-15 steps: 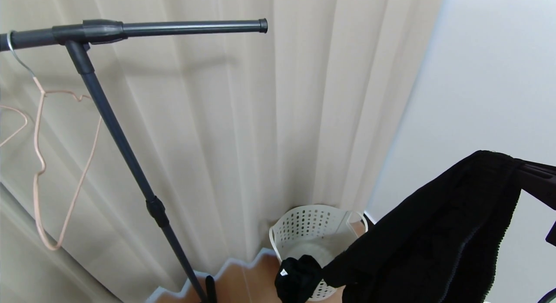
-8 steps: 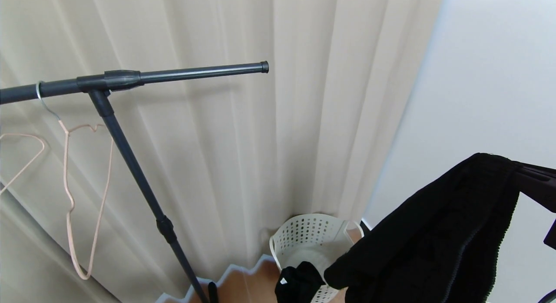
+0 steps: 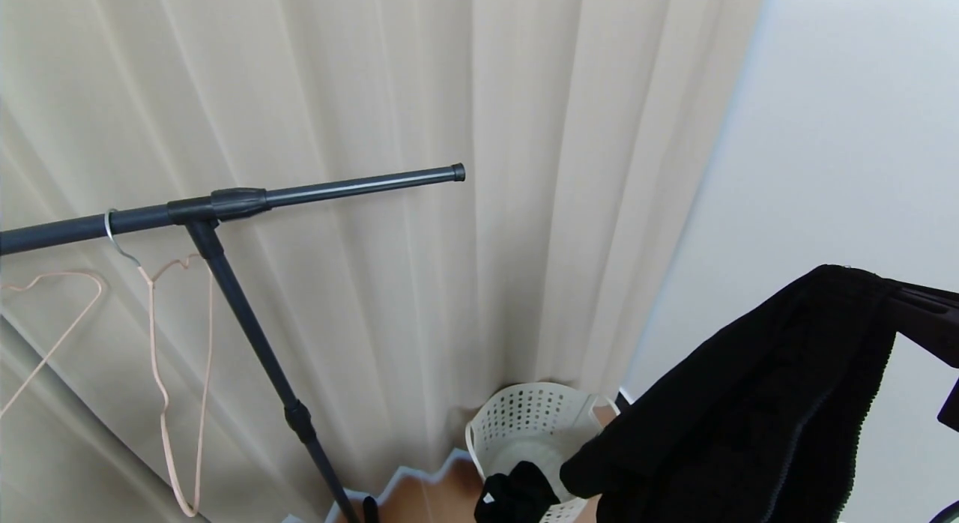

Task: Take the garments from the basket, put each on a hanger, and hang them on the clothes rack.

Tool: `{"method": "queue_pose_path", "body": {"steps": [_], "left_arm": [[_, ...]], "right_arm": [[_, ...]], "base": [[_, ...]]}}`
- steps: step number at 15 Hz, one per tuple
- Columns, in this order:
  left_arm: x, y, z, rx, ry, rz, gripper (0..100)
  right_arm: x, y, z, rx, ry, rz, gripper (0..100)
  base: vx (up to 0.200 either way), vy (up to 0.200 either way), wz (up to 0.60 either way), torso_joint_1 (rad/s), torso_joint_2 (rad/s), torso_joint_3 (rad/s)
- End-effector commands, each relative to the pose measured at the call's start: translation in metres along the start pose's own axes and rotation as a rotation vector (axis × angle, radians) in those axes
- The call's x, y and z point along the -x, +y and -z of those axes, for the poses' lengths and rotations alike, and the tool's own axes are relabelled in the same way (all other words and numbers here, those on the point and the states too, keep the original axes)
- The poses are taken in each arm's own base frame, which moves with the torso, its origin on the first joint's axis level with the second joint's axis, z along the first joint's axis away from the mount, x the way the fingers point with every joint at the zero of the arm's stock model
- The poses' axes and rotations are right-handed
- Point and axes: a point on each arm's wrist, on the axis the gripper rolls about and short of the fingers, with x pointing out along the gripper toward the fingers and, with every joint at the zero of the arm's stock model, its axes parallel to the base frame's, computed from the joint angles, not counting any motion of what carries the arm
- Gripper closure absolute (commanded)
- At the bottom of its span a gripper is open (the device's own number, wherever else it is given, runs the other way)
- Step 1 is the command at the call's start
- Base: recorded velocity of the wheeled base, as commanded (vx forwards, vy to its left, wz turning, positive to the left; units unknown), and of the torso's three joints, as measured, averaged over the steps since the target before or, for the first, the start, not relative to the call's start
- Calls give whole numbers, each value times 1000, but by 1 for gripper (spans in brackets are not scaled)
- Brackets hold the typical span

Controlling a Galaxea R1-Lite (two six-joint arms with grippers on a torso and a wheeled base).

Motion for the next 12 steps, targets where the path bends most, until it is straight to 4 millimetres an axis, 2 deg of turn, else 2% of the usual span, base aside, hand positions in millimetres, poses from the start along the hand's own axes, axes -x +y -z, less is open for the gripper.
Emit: {"method": "queue_pose_path", "body": {"steps": [1, 6, 9, 12], "left_arm": [[0, 0, 0, 1, 1, -1, 0], [0, 0, 0, 2, 1, -1, 0], [0, 0, 0, 2, 1, -2, 0], [0, 0, 0, 2, 1, -1, 0]], "right_arm": [[1, 0, 0, 0, -3, 0, 100], [1, 0, 2, 28, 1, 1, 100], [3, 0, 2, 33, -3, 3, 100], [3, -1, 2, 33, -3, 3, 100]], "base": [[0, 0, 0, 168, -393, -217], [0, 0, 0, 173, -371, -205], [0, 0, 0, 54, -111, -63], [0, 0, 600, 12, -12, -7]]}}
